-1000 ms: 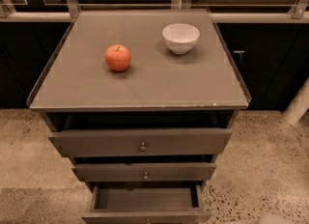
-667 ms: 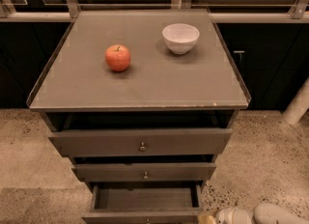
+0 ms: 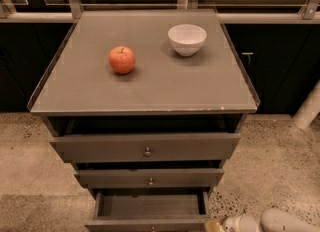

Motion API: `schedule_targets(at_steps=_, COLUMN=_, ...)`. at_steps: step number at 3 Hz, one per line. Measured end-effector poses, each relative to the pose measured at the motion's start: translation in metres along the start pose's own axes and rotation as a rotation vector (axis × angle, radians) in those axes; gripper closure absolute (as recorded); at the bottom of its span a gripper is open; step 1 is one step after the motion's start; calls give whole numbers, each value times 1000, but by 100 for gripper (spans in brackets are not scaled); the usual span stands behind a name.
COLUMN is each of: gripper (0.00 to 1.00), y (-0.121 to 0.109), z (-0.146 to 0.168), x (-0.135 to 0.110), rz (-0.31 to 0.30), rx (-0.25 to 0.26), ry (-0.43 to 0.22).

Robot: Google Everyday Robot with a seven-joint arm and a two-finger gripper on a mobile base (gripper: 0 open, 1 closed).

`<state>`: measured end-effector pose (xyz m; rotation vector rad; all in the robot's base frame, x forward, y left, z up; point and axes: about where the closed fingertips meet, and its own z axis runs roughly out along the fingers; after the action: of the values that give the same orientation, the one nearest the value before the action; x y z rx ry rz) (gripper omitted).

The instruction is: Close bottom drawer

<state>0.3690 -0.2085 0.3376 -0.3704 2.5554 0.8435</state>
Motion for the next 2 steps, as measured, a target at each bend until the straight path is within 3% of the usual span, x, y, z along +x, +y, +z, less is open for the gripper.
schedule_targets(at_steps=2, gripper=100, y=-53, z=47, x=20, rz=134, rx=-21, ry=40)
